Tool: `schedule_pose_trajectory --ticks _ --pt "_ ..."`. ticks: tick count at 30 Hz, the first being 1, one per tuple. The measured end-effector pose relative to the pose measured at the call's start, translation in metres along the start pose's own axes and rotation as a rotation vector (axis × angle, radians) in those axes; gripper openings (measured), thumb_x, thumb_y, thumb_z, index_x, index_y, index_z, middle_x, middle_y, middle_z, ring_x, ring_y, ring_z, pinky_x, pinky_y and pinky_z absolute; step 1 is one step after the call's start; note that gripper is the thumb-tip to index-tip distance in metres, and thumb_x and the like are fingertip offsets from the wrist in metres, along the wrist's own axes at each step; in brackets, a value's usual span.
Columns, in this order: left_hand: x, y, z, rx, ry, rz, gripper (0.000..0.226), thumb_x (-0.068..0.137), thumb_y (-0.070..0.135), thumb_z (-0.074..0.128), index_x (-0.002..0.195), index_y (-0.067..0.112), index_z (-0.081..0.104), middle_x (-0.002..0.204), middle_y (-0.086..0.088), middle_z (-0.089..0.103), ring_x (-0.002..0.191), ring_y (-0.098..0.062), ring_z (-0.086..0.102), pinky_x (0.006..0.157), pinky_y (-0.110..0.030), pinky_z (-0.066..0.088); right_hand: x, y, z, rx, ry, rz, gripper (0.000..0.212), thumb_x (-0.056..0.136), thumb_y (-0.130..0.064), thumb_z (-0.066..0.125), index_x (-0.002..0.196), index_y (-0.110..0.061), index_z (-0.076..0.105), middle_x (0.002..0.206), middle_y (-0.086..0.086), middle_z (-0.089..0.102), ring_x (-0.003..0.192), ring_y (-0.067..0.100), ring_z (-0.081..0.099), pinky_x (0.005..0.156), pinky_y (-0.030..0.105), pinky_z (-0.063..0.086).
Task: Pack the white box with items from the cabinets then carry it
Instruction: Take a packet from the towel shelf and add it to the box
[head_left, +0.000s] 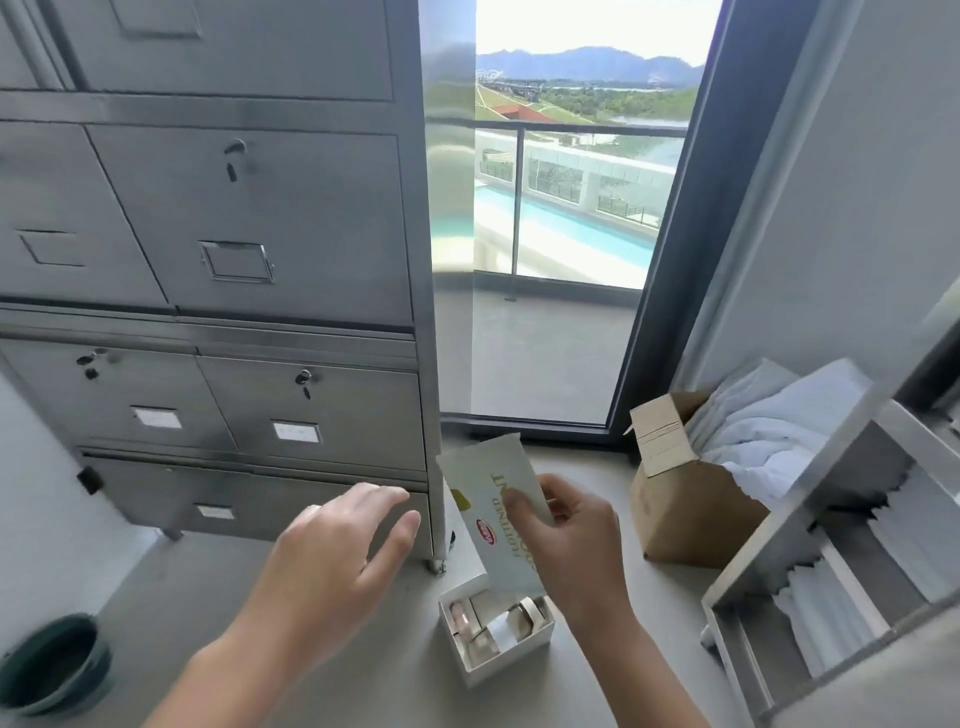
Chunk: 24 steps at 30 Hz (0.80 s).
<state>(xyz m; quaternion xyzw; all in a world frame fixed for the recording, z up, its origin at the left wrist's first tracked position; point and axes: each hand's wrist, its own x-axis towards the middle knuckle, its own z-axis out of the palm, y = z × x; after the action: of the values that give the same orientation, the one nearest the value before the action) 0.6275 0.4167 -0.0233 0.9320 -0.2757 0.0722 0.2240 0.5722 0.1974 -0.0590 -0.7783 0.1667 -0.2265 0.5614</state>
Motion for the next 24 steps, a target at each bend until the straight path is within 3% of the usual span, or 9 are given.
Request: schedule_pose_trajectory --ticks 4,9,12,18,24 --pt "0.074 -0.039 0.060 -0.064 -0.056 -0.005 0.053 0.091 0.064 0.022 0.121 0.038 0.058 0.112 0.027 0.059 0.091 0.000 0.057 0.083 -0.026 0.043 0.069 0.047 0.030 -0.045 -0.003 0.066 0.010 0.090 -0.028 0.076 0.080 -0.027 0.075 0.078 -0.011 0.077 0.074 0.011 0.074 0.067 0.043 0.062" --pt "0.179 -0.097 0.150 -0.115 -0.194 0.013 0.050 0.096 0.063 0.022 0.122 0.038 0.057 0.113 0.028 0.058 0.093 0.003 0.055 0.082 -0.022 0.040 0.166 0.124 0.077 -0.025 0.050 0.216 0.009 0.086 -0.037 0.072 0.081 -0.030 0.075 0.079 -0.011 0.077 0.074 0.008 0.074 0.062 0.030 0.059" --pt "0.226 -0.127 0.195 -0.118 -0.310 0.036 0.051 0.093 0.062 0.023 0.123 0.038 0.056 0.114 0.029 0.057 0.095 0.004 0.053 0.084 -0.023 0.040 0.204 0.175 0.100 -0.031 0.079 0.342 0.008 0.089 -0.033 0.073 0.083 -0.028 0.076 0.079 -0.010 0.077 0.075 0.009 0.075 0.067 0.041 0.062" --pt "0.277 -0.160 0.278 -0.089 -0.470 0.011 0.051 0.091 0.065 0.021 0.121 0.041 0.055 0.117 0.029 0.057 0.084 -0.001 0.052 0.078 -0.024 0.036 0.238 0.267 0.112 -0.031 0.181 0.527 0.011 0.082 -0.042 0.069 0.083 -0.032 0.073 0.076 -0.008 0.076 0.071 0.011 0.073 0.066 0.047 0.061" --pt "0.305 -0.173 0.355 -0.050 -0.618 0.013 0.060 0.089 0.066 0.018 0.129 0.037 0.053 0.122 0.025 0.057 0.101 -0.008 0.058 0.087 -0.028 0.043 0.255 0.357 0.121 -0.016 0.233 0.660 0.015 0.087 -0.028 0.074 0.077 -0.018 0.073 0.073 -0.001 0.075 0.072 0.022 0.073 0.067 0.051 0.060"
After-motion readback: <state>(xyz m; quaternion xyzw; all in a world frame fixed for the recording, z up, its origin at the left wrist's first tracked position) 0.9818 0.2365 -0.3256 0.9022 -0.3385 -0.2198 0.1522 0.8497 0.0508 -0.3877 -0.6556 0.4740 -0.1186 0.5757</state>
